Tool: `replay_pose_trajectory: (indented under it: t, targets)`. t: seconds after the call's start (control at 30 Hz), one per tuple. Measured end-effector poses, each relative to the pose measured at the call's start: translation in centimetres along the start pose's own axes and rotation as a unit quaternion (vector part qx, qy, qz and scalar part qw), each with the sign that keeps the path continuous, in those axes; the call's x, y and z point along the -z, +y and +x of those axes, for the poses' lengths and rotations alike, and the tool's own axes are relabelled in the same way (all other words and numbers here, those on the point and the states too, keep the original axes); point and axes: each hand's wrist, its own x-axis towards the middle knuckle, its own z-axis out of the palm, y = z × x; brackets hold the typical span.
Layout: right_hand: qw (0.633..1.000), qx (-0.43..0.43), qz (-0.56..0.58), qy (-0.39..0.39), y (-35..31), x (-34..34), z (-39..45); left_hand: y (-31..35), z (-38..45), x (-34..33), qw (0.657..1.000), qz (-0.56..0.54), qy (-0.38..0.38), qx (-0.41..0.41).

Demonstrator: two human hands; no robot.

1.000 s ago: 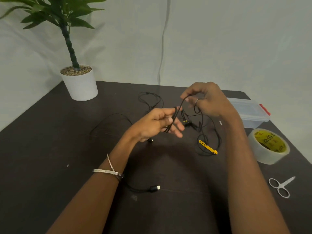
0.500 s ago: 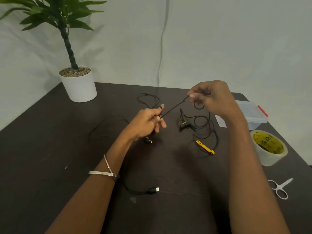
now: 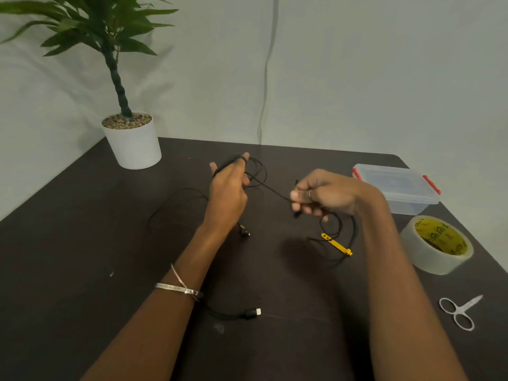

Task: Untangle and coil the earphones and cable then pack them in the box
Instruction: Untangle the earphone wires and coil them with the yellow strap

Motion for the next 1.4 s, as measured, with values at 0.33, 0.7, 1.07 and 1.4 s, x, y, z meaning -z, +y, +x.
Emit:
replay_pose_trajectory:
  t: [0.33, 0.7, 1.07, 1.4]
  targets:
    - [0.991, 0.050, -0.002, 0.127, 1.7, 3.7, -3.8, -1.0, 0.2, 1.0, 0.979, 0.188, 0.076, -0.013]
    - [0.974, 0.119, -0.127, 0.145, -2.8, -2.3, 2.8, 0.7, -0.1, 0.1, 0.997, 0.053, 0.053, 0.006]
    - [0.987, 0.112, 0.045, 0.110, -3.0, -1.7, 1.4, -0.5, 0.1, 0.6, 0.997, 0.039, 0.047, -0.040]
    - [0.901, 0.231, -0.142, 0.337, -1.2, 2.3, 0.2, 2.9, -0.8, 0.1, 0.873, -0.358, -0.330, 0.017]
